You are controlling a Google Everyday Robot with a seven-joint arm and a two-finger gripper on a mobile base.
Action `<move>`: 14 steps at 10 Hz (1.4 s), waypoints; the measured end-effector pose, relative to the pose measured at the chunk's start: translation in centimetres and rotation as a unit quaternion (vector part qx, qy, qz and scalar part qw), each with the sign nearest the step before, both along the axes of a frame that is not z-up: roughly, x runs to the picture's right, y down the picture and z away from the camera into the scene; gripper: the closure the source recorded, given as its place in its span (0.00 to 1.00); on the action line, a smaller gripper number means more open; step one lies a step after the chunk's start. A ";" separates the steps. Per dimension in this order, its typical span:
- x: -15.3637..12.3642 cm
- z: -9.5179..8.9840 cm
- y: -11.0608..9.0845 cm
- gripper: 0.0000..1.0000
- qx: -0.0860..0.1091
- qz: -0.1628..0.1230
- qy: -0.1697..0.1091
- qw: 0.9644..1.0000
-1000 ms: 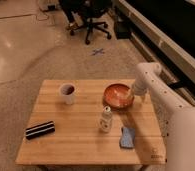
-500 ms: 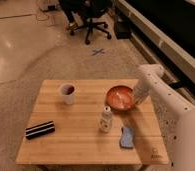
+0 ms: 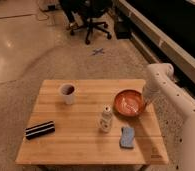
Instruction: Drag the ceramic bowl in a circle
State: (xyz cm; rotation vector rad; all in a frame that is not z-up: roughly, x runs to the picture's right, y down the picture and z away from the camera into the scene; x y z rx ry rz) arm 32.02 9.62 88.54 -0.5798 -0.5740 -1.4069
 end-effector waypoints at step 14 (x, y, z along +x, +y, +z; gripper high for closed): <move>-13.9 -1.3 1.9 1.00 -0.006 -0.044 -0.121 0.992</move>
